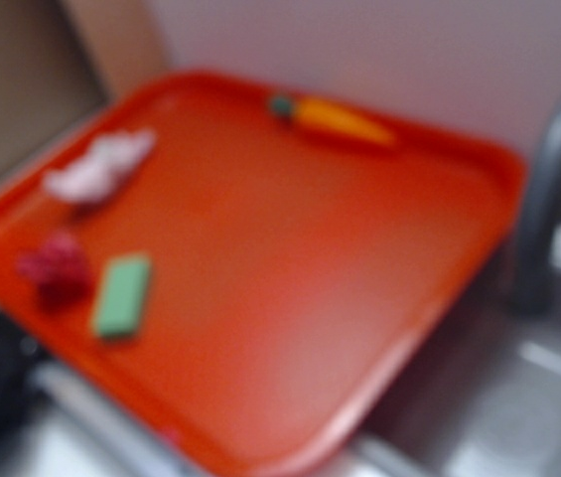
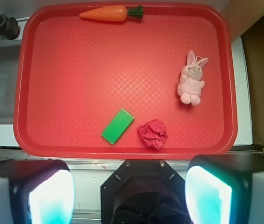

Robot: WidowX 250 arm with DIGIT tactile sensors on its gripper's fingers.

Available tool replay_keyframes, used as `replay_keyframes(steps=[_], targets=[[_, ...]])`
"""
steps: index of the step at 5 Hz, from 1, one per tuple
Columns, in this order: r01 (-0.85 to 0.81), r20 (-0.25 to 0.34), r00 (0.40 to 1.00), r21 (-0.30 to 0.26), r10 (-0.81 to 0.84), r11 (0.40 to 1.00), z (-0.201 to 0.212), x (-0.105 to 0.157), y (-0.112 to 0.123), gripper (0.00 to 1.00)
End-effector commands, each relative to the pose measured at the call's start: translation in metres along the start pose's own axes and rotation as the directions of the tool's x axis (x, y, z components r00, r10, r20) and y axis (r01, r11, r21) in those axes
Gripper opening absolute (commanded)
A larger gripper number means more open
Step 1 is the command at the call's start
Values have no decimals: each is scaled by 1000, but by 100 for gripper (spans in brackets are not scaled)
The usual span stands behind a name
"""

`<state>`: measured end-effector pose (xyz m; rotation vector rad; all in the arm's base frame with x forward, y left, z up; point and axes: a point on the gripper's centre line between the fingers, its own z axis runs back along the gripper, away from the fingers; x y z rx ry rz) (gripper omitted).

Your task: Grab the green block.

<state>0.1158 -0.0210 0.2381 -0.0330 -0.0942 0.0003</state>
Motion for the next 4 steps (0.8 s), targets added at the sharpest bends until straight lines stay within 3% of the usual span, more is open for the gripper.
replay_keyframes(steps=[1,2,4], targets=[[0,0,1000,0,0,1000,0,0,0,100],[-196,6,980,-80,197,977,-23,1,9,100],[-514,17,855,-99,518,852,-74,9,5,100]])
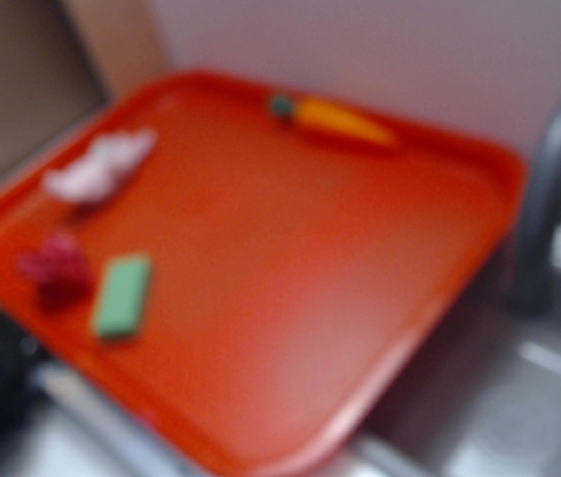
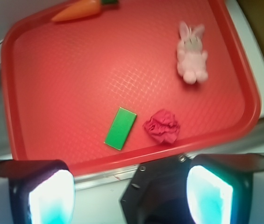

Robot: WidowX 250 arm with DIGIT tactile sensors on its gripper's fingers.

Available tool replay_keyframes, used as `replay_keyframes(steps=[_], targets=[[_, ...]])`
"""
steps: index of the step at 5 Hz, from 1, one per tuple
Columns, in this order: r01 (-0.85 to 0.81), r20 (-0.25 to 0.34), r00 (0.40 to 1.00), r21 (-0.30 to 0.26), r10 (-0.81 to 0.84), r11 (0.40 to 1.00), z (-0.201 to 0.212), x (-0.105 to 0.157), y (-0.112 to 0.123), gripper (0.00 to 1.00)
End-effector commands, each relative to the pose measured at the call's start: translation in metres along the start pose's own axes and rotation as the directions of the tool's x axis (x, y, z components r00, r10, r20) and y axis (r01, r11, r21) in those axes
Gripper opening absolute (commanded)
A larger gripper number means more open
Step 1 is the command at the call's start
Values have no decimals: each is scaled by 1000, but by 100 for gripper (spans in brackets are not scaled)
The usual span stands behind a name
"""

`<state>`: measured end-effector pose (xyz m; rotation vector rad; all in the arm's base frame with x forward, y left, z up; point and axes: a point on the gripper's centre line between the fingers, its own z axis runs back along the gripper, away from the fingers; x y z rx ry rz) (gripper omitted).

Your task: Grab the green block.

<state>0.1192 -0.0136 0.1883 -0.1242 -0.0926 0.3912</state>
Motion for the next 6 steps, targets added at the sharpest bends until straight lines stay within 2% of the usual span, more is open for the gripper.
replay_keyframes(steps=[1,2,3,4,6], targets=[[-206,22,978,-49,207,977,-63,21,-9,100],[-225,27,974,-34,226,974,-103,32,-19,100],[-195,7,981,55,195,979,-139,32,-21,100],[-161,3,987,122,162,979,-165,15,-14,100],[-100,8,995,175,100,980,-186,-20,-12,100]])
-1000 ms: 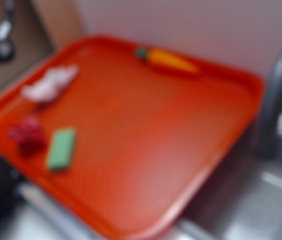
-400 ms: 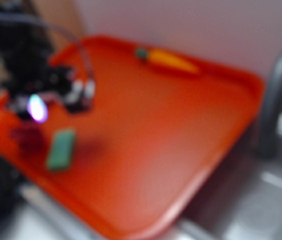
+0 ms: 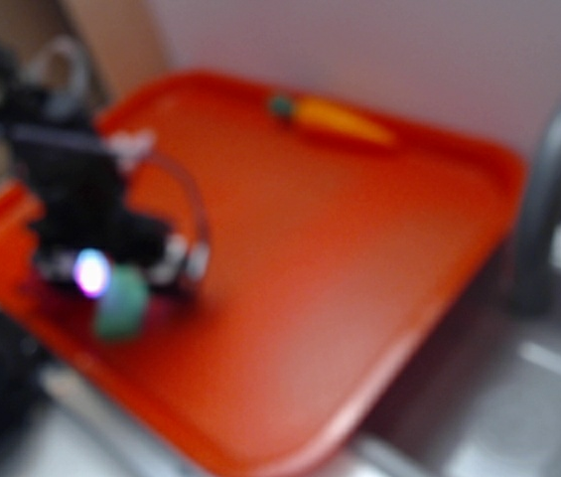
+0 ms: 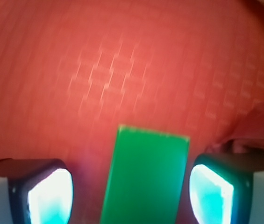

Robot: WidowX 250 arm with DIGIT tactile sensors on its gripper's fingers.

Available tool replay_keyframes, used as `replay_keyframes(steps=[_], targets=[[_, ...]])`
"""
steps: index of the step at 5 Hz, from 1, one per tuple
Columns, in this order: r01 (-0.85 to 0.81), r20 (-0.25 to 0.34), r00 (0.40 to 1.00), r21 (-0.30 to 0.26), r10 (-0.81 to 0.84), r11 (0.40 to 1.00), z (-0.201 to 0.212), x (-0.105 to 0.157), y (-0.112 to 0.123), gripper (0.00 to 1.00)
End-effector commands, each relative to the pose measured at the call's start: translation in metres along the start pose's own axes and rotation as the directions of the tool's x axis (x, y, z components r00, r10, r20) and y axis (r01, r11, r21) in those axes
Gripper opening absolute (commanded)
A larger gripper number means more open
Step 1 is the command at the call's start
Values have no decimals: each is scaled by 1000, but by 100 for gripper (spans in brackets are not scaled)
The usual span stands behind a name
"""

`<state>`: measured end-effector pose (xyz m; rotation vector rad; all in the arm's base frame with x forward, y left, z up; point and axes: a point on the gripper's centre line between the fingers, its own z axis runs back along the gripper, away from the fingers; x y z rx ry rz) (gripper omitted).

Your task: Grab the green block.

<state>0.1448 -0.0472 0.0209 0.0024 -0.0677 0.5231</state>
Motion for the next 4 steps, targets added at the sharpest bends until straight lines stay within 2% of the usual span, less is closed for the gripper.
replay_keyframes(steps=[1,2,3,4], targets=[[9,4,1000,47,-9,999,-17,-16,6,0],[1,9,1000,49,-2,999,-19,-11,8,0],[17,-12,1000,32,-16,999,-17,-6,9,0],[125,-90,988,-21,-127,992,28,14,4,0]])
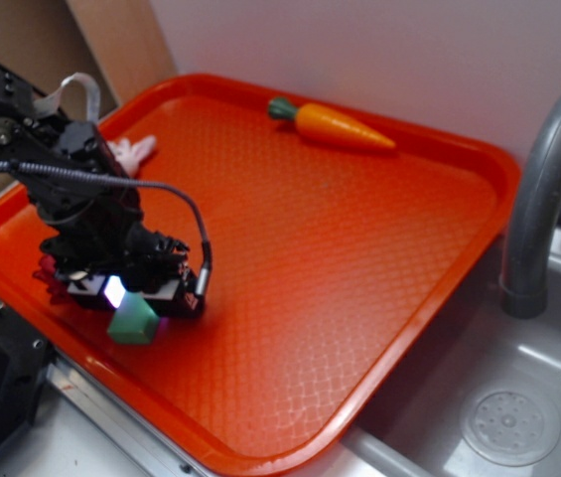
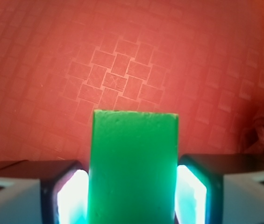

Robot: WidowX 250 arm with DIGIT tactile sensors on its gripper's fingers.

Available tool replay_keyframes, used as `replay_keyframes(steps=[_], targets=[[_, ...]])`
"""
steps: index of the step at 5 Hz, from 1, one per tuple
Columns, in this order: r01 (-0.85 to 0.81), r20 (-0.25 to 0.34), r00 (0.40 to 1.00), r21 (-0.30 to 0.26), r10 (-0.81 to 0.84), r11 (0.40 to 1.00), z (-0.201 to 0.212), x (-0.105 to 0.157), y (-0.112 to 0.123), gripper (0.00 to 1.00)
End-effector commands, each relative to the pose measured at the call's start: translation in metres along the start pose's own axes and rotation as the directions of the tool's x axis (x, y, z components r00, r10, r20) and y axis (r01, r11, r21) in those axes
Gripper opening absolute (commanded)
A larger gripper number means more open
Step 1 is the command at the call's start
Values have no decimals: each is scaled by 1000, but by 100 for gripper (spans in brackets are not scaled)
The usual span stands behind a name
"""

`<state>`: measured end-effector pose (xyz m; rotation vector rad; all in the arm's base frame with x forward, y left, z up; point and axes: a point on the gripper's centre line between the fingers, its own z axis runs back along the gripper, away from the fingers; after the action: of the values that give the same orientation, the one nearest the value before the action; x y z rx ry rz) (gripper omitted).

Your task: Grab the green block.

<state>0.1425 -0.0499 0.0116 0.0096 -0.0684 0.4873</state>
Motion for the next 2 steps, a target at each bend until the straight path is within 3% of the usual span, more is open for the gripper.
replay_keyframes(steps=[1,2], targets=[[177,-92,978,-92,-185,980,85,44,-6,0],[326,-52,942,-93,-332,941,116,56,-19,0]])
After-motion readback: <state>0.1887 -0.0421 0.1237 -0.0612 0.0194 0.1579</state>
